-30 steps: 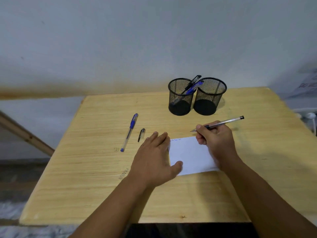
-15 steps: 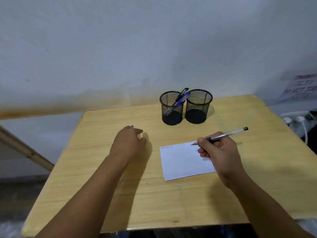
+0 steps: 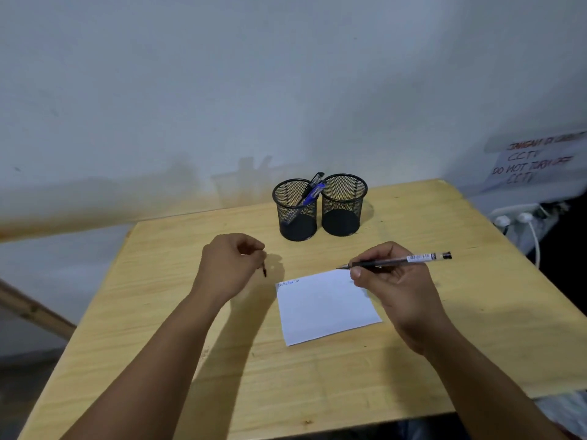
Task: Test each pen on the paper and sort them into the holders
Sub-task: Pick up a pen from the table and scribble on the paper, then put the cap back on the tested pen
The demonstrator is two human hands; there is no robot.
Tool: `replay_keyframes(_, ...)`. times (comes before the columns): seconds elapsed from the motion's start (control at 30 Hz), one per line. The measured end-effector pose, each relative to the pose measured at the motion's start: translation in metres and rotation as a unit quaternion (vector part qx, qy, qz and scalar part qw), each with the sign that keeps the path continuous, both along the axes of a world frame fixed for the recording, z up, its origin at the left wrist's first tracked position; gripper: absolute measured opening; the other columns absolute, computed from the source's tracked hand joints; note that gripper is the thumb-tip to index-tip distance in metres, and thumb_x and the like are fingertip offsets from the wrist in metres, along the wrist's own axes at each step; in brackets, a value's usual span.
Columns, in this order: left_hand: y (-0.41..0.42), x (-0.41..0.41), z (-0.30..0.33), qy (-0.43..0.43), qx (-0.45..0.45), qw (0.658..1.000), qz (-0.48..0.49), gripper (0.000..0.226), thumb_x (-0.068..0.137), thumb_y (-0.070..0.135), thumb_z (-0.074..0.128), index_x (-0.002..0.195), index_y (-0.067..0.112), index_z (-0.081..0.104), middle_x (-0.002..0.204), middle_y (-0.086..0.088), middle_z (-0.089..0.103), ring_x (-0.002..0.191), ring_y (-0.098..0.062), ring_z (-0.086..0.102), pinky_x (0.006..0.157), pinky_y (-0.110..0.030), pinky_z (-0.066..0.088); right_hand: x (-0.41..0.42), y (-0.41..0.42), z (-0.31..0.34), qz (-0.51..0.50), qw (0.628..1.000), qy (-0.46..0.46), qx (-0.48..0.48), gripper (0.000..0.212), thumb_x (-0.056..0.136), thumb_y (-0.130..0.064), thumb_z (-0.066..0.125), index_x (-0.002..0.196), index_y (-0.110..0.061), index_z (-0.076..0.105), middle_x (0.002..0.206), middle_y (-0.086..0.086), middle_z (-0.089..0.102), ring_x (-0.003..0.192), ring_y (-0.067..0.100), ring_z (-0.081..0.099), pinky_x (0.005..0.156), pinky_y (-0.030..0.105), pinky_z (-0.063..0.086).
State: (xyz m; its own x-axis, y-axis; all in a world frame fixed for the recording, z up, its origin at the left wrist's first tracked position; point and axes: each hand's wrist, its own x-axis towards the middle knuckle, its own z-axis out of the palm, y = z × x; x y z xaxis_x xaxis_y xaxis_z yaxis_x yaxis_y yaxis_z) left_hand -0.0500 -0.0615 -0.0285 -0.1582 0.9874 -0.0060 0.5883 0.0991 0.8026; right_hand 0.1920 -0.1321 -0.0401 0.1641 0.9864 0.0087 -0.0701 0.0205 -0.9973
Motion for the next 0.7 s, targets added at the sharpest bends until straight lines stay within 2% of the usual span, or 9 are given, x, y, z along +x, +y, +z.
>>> replay_keyframes(0.07,-0.008,0.015,0.005,-0.114,0.009,0.993,0.013,0.007,0.082,0.009,0.073,0.084,0.016,0.074,0.073,-0.001,0.074,0.07,-0.019,0.073,0.071,-0.032,0.06,-0.001,-0.002,0.007,0.003,1.0,-0.004,0.023,0.018,0.08,0.006,0.072,0.088,-0.009,0.068,0.085,0.006,0.076,0.082,0.017,0.073,0.075,0.025,0.056)
replay_keyframes(0.17,-0.023,0.036,0.013,-0.28,-0.005,0.96,0.01,0.007,0.085,0.004,0.072,0.091,0.006,0.074,0.073,-0.008,0.075,0.076,-0.024,0.073,0.073,-0.028,0.06,-0.002,-0.005,0.016,-0.012,0.999,-0.007,0.039,0.016,0.082,-0.001,0.072,0.087,-0.016,0.071,0.086,0.005,0.076,0.085,0.021,0.073,0.081,0.034,0.058)
replay_keyframes(0.23,-0.031,0.047,0.016,-0.351,-0.01,0.936,0.01,0.01,0.085,0.004,0.072,0.095,0.004,0.074,0.08,-0.014,0.075,0.079,-0.024,0.073,0.075,-0.028,0.06,-0.002,-0.009,0.021,-0.029,0.998,-0.011,0.05,0.015,0.082,-0.005,0.073,0.083,-0.02,0.073,0.084,0.006,0.077,0.083,0.024,0.074,0.082,0.04,0.058)
replay_keyframes(0.33,-0.04,0.058,0.02,-0.406,-0.015,0.914,0.005,0.012,0.084,0.004,0.072,0.096,0.005,0.074,0.082,-0.015,0.075,0.081,-0.025,0.073,0.078,-0.029,0.06,-0.001,-0.014,0.028,-0.051,0.995,-0.043,0.08,0.018,0.08,-0.007,0.076,0.08,-0.025,0.074,0.081,0.003,0.077,0.078,0.021,0.075,0.077,0.04,0.059)
replay_keyframes(0.47,-0.047,0.064,0.024,-0.466,-0.025,0.885,0.001,0.014,0.083,0.005,0.072,0.097,0.005,0.073,0.082,-0.015,0.074,0.081,-0.023,0.072,0.078,-0.028,0.059,-0.001,-0.019,0.03,-0.06,0.987,-0.089,0.118,0.023,0.076,-0.007,0.08,0.08,-0.027,0.071,0.081,-0.001,0.077,0.076,0.015,0.074,0.07,0.029,0.059)
replay_keyframes(0.57,-0.05,0.067,0.027,-0.511,-0.035,0.859,0.008,0.016,0.081,0.006,0.072,0.097,0.004,0.072,0.083,-0.017,0.074,0.078,-0.02,0.072,0.072,-0.023,0.059,-0.002,-0.019,0.028,-0.06,0.987,-0.073,0.132,0.02,0.075,-0.003,0.08,0.082,-0.019,0.07,0.08,-0.001,0.077,0.075,0.013,0.073,0.067,0.021,0.056)
replay_keyframes(0.7,-0.054,0.071,0.029,-0.551,-0.055,0.832,0.016,0.018,0.078,0.006,0.072,0.096,0.003,0.071,0.084,-0.018,0.074,0.074,-0.019,0.072,0.067,-0.021,0.058,-0.004,-0.017,0.025,-0.059,0.985,-0.067,0.147,0.02,0.075,-0.002,0.08,0.081,-0.018,0.071,0.081,-0.001,0.077,0.076,0.013,0.073,0.068,0.02,0.055)
